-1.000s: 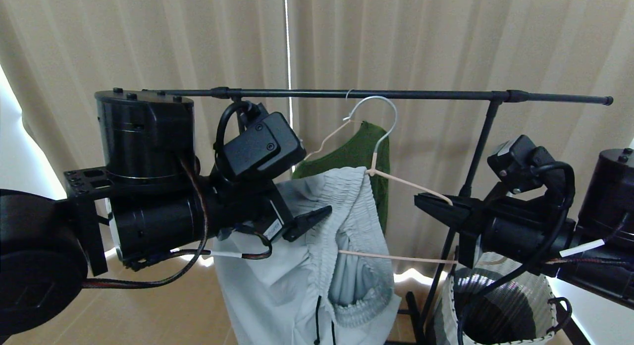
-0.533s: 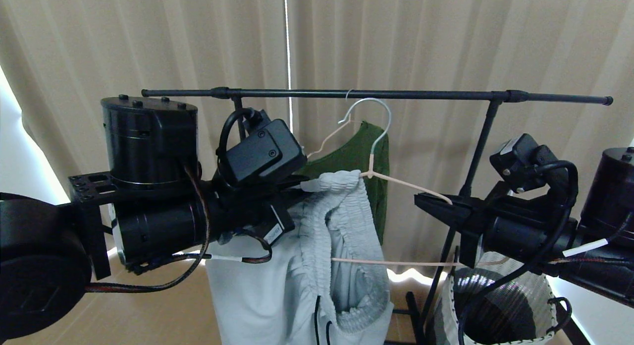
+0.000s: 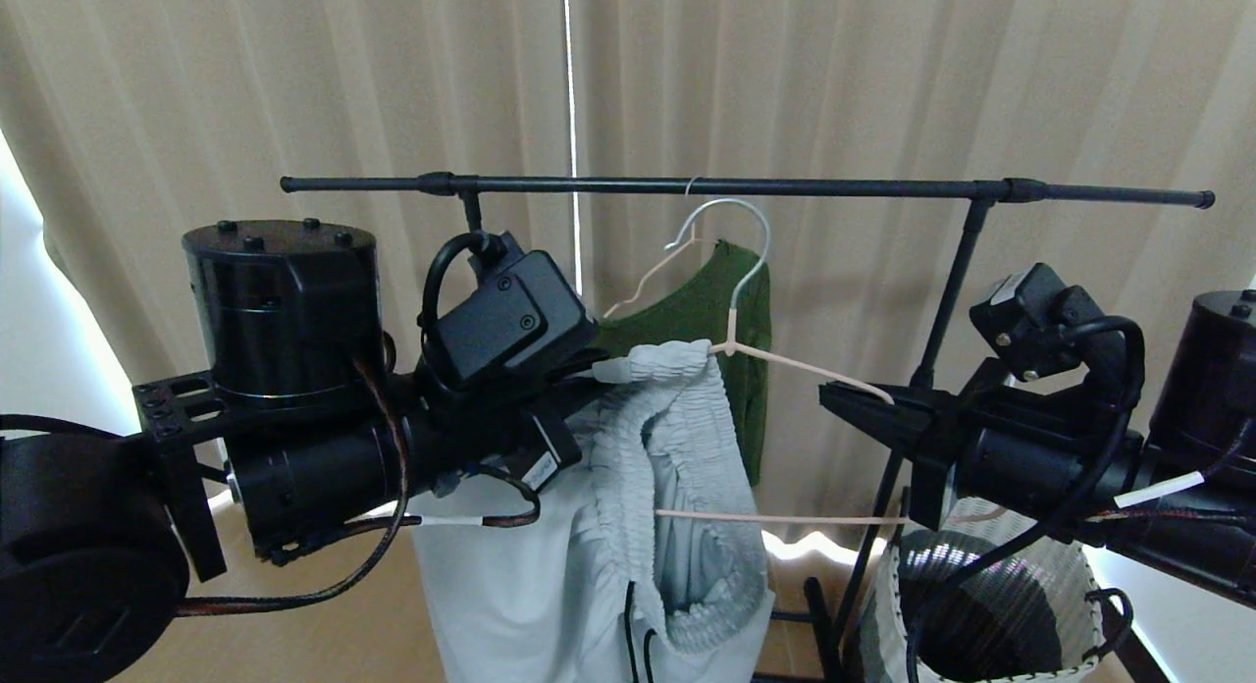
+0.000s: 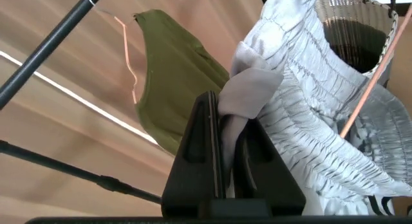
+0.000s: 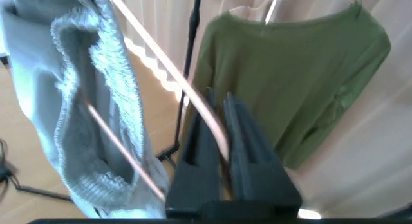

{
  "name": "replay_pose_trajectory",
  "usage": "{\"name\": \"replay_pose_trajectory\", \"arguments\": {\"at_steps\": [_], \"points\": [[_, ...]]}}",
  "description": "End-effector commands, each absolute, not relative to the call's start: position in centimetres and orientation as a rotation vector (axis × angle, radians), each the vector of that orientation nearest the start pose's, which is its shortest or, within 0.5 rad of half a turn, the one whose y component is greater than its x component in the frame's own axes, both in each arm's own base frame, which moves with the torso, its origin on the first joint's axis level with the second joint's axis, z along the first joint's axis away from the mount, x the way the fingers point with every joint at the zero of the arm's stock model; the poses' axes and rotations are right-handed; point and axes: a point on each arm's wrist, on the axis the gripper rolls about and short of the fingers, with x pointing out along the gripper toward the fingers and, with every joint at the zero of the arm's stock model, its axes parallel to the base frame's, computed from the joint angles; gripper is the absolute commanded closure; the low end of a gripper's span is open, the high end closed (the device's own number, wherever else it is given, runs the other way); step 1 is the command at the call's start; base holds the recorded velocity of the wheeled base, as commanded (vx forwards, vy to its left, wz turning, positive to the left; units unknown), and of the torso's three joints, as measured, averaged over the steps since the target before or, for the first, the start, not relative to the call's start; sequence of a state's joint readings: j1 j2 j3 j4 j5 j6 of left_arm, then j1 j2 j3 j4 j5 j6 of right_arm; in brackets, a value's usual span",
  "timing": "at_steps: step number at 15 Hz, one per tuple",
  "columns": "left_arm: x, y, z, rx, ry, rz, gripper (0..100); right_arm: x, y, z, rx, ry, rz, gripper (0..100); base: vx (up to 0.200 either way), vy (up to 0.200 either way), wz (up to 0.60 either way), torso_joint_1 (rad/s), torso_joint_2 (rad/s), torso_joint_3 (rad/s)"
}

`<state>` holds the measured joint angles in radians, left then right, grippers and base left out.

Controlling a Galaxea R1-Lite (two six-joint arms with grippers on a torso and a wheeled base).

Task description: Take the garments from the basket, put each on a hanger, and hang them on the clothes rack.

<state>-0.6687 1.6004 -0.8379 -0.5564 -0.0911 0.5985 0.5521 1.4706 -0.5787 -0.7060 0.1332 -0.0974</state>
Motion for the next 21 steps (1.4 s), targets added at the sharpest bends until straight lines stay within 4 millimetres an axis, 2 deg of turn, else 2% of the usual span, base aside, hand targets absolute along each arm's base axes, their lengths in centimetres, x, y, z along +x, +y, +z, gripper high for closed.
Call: {"name": "replay_pose_trajectory", "arguments": {"at_steps": [1, 6, 7, 10, 14, 15, 18, 21], "points": [[22.6, -17.6, 21.3, 0.628, -0.023, -0.776, 100, 20.2, 12.8, 19.1, -0.134, 0.153, 0.689, 0, 0.000, 0.000, 0.00, 0.000, 0.00, 0.000], [23.2, -16.3, 21.6, 0.653, 0.027, -0.567, 100, 20.6, 12.0, 19.3, -0.118, 0.063, 0.648, 0, 0.000, 0.000, 0.00, 0.000, 0.00, 0.000], [23.5, -15.7, 21.2, 0.667, 0.066, -0.473, 100, 20.3, 11.9, 18.8, -0.121, 0.080, 0.650, 0, 0.000, 0.000, 0.00, 0.000, 0.00, 0.000], [23.3, -15.6, 20.9, 0.624, 0.085, -0.443, 100, 19.8, 11.7, 17.3, -0.129, 0.136, 0.660, 0, 0.000, 0.000, 0.00, 0.000, 0.00, 0.000], [21.9, -16.4, 23.6, 0.511, -0.021, -0.497, 100, 19.7, 13.7, 15.5, -0.100, 0.228, 0.730, 0, 0.000, 0.000, 0.00, 0.000, 0.00, 0.000], [21.3, -16.2, 24.2, 0.496, -0.051, -0.538, 100, 19.8, 14.8, 15.1, -0.064, 0.261, 0.754, 0, 0.000, 0.000, 0.00, 0.000, 0.00, 0.000], [20.5, -16.2, 25.3, 0.481, -0.098, -0.561, 100, 21.3, 16.6, 14.5, -0.051, 0.286, 0.755, 0, 0.000, 0.000, 0.00, 0.000, 0.00, 0.000], [19.9, -16.4, 26.1, 0.468, -0.133, -0.581, 100, 22.3, 17.3, 13.8, -0.055, 0.295, 0.731, 0, 0.000, 0.000, 0.00, 0.000, 0.00, 0.000]]}}
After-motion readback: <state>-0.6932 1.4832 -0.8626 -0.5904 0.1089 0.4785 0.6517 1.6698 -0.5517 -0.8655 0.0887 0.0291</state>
